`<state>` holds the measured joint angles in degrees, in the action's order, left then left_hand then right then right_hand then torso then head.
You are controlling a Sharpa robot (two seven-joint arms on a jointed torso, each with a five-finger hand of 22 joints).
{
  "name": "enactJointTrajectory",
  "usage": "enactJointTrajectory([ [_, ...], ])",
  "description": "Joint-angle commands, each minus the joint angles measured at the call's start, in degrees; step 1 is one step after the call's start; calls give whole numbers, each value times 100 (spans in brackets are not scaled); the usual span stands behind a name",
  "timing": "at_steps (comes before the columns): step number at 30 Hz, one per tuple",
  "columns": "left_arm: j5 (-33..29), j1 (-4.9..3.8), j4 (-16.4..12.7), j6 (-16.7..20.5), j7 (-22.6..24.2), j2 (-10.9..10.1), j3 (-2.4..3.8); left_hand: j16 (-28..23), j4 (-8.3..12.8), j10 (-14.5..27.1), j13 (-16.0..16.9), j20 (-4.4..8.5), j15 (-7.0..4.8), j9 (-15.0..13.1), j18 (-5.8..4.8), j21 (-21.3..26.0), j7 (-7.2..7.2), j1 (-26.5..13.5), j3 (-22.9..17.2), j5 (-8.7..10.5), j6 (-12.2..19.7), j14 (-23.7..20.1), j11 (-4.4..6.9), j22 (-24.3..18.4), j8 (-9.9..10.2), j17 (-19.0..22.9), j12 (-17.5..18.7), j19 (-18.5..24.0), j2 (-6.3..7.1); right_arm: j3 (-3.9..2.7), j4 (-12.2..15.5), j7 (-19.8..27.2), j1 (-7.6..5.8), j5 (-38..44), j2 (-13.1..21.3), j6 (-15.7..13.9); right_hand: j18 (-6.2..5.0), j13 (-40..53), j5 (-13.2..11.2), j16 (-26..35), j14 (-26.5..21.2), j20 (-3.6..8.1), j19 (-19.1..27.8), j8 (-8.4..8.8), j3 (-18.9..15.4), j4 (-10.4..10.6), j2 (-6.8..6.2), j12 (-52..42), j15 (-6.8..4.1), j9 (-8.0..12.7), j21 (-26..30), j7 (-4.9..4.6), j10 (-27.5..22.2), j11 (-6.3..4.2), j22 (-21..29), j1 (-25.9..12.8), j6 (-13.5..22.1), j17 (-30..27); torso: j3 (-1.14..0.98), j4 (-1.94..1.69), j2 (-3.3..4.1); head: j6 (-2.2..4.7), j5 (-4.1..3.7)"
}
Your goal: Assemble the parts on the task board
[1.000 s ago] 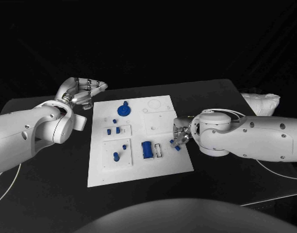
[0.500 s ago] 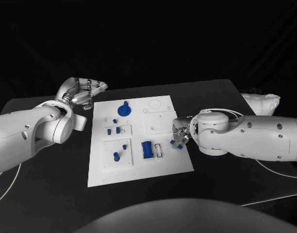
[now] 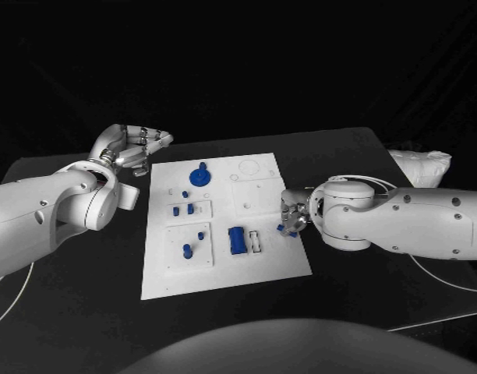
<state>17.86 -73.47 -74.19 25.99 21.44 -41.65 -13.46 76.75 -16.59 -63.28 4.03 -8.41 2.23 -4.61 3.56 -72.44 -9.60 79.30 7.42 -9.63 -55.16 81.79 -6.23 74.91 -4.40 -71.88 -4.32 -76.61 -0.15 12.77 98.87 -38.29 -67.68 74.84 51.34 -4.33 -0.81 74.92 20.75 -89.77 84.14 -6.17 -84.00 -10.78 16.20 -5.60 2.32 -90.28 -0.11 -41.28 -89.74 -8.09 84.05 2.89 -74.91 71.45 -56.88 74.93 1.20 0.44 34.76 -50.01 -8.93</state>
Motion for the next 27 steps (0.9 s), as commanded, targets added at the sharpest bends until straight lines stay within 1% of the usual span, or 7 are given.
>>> enactJointTrajectory([
  [1,15,-4,-15,-64,20,4,4,-26,-11,19,8,-4,1,-7,56,35,23,7,30,-20,4,-48,8,889,-18,7,11,25,-42,76,-20,-285,86,-797,82,-300,81,1508,34,-23,586,-24,-600,81,264,-122,152,28,33,2021,-26,120,595,30,-1509,121,-204,1507,2,0,-4,1,5],
  [3,15,-4,-11,-66,19,6,4,-26,-11,19,8,-4,1,-7,56,35,23,7,30,-20,4,-48,8,889,-18,7,11,25,-42,75,12,-200,77,-1074,132,-457,81,1508,0,-23,586,-22,-600,169,338,-117,135,28,20,2130,-26,141,595,25,-1509,78,-272,1507,-1,2,-6,1,10],
  [9,15,-4,-1,-77,15,14,4,-26,-11,19,8,-4,1,-7,56,35,23,7,30,-20,4,-48,8,889,-18,7,11,25,-42,74,58,-10,27,-1646,204,-717,81,1508,-73,-23,586,-14,-600,265,390,-84,118,28,7,2249,-26,159,595,6,-1509,11,-338,1507,0,5,-5,1,12],
  [13,15,-4,5,-80,12,18,4,-26,-11,19,8,-4,1,-7,56,35,23,7,30,-20,4,-48,8,889,-18,7,11,25,-42,73,75,121,-3,-1991,235,-855,81,1508,-108,-23,586,-9,-600,295,393,-66,106,28,3,2288,-26,161,595,2,-1509,-17,-362,1507,2,-2,-1,1,17],
  [21,15,-4,10,-83,6,26,4,-26,-11,19,8,-4,1,-7,56,35,23,7,30,-20,4,-48,8,889,-18,7,11,25,-42,71,82,369,-56,-2778,275,-1080,81,1508,-169,-23,586,-3,-600,326,382,-44,81,28,-5,2339,-26,165,595,-2,-1509,-49,-418,1507,5,-1,-1,1,30],
  [25,15,-4,13,-88,4,29,4,-26,-11,19,8,-4,1,-7,56,35,23,7,30,-20,4,-48,8,889,-18,7,11,25,-42,70,86,477,-113,-3178,282,-1177,81,1508,-184,-23,586,-2,-600,331,378,-44,71,28,-7,2350,-26,164,595,-1,-1509,-51,-434,1507,-1,0,2,1,33],
  [27,15,-4,15,-89,3,31,4,-26,-11,19,8,-4,1,-7,56,35,23,7,30,-20,4,-48,8,889,-18,7,11,25,-42,70,83,527,-132,-3381,277,-1219,81,1508,-233,-23,586,0,-600,344,366,-39,57,28,-8,2372,-26,162,595,-1,-1509,-57,-463,1507,1,3,-2,1,39],
])
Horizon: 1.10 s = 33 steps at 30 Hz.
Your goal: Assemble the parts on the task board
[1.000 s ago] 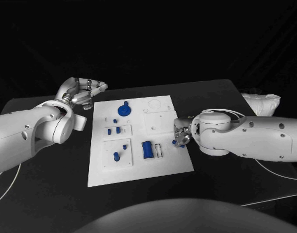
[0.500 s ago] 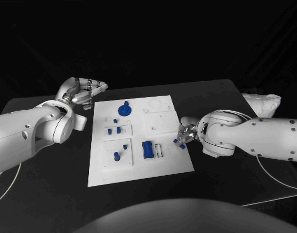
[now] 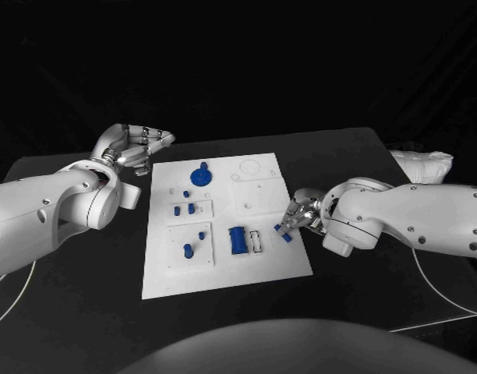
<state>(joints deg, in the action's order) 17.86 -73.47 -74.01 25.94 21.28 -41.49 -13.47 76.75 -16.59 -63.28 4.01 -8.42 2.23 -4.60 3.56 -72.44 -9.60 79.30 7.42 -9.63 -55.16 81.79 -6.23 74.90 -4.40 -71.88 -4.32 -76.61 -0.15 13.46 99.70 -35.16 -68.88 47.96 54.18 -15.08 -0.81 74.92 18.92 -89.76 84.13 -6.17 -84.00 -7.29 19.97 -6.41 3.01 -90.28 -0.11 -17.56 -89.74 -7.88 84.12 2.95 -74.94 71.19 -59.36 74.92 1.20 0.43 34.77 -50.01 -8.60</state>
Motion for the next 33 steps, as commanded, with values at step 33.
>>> enactJointTrajectory([
  [33,15,-4,11,-93,13,31,4,-36,-12,20,9,-4,0,-10,58,52,25,7,46,-20,-3,-55,8,888,-24,20,11,32,-56,2,-122,340,-50,-2681,-131,9,81,1508,-266,-24,587,6,-600,83,-130,107,-84,28,-11,122,-26,140,588,-6,-1506,-92,-305,1508,6,1,-8,1,4],
])
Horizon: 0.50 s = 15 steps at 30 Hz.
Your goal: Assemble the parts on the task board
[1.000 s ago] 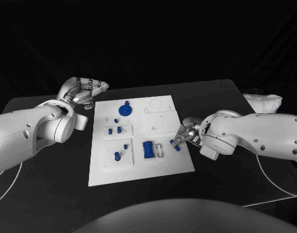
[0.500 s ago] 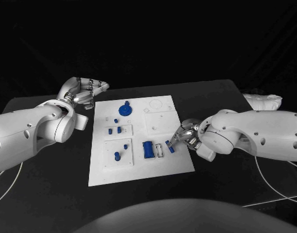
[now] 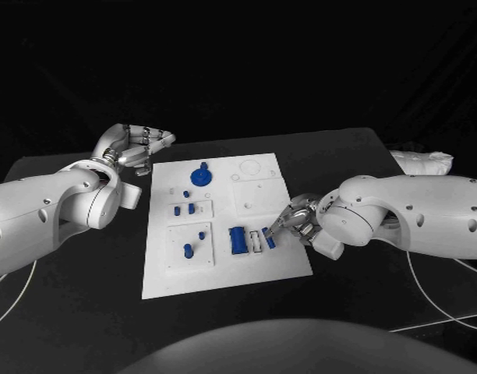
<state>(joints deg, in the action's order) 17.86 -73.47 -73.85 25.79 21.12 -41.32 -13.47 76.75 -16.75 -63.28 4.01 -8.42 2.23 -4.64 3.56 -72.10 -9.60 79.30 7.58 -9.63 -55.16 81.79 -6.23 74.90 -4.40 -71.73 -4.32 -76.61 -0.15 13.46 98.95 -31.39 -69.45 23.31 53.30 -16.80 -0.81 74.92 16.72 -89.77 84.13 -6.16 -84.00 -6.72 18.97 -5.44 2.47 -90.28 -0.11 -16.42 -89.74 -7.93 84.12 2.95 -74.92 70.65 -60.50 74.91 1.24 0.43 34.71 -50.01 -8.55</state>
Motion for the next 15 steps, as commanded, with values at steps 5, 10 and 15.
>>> enactJointTrajectory([
  [5,15,-4,-6,-80,28,15,4,-36,4,20,9,-4,0,-6,58,17,25,7,30,-20,-3,-55,9,888,-24,5,11,32,-56,3,-140,-52,26,-247,-137,177,81,1508,-76,-23,587,6,-600,44,-55,32,-35,28,-12,28,-26,144,588,-5,-1508,-57,-195,1509,-1,-2,5,1,-4],
  [10,15,-4,-6,-85,26,15,4,-34,5,19,10,-4,0,-6,58,18,25,10,36,-21,-3,-54,9,890,-25,3,10,30,-60,3,-226,-69,44,-265,-237,177,81,1508,-106,-23,587,7,-600,60,-75,49,-37,28,-13,46,-26,145,588,-5,-1508,-68,-200,1509,-1,-1,2,1,1],
  [15,15,-4,-7,-82,24,11,4,-34,5,19,10,-4,0,-6,58,18,25,10,36,-21,-3,-54,9,890,-25,3,10,30,-60,3,-279,-150,50,-266,-293,192,81,1508,-113,-23,587,7,-600,64,-79,53,-36,28,-13,51,-26,145,588,-6,-1508,-69,-200,1509,-1,3,1,1,4],
])
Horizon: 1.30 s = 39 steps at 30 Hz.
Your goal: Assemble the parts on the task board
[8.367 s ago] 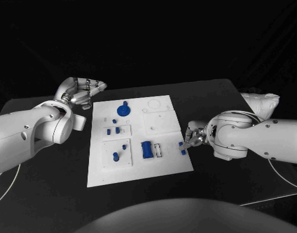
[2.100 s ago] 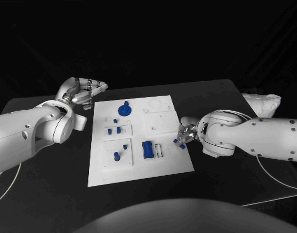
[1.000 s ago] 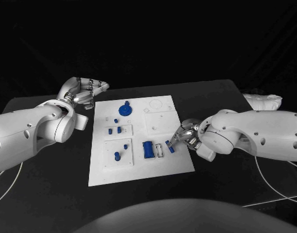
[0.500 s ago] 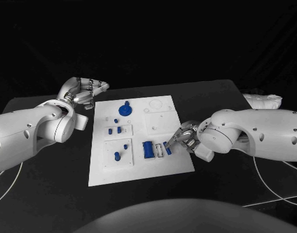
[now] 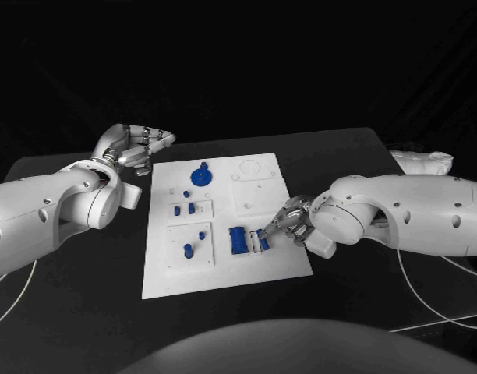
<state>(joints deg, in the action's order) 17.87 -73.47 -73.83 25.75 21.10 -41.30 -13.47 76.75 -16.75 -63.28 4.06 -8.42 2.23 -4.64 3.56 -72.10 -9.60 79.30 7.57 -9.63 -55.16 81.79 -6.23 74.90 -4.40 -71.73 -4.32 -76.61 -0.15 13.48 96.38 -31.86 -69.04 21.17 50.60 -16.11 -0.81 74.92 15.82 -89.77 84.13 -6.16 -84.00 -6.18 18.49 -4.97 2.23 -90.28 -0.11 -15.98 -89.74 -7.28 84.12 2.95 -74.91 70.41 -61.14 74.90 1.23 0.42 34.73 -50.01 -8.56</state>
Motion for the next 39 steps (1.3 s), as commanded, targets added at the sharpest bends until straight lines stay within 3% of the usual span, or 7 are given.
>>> enactJointTrajectory([
  [1,15,-4,-9,-76,26,8,4,-34,5,19,5,-4,0,-7,58,18,25,9,36,-21,-3,-54,9,890,-25,4,10,30,-60,2,-30,-122,9,-51,-30,132,81,1508,-23,-23,587,7,-600,10,-31,6,-12,28,-13,7,-26,81,588,-5,-1509,-45,-136,1510,0,3,0,1,1],
  [39,16,-4,-7,-79,19,20,4,-34,5,19,5,-4,0,-7,58,18,25,9,36,-21,-3,-54,9,890,-25,4,10,30,-60,1,-137,-327,11,12,-215,194,81,1508,-335,-23,587,3,-600,249,-211,188,-24,28,-4,252,-26,29,588,36,-1509,-133,59,1510,-1,3,1,1,4],
])
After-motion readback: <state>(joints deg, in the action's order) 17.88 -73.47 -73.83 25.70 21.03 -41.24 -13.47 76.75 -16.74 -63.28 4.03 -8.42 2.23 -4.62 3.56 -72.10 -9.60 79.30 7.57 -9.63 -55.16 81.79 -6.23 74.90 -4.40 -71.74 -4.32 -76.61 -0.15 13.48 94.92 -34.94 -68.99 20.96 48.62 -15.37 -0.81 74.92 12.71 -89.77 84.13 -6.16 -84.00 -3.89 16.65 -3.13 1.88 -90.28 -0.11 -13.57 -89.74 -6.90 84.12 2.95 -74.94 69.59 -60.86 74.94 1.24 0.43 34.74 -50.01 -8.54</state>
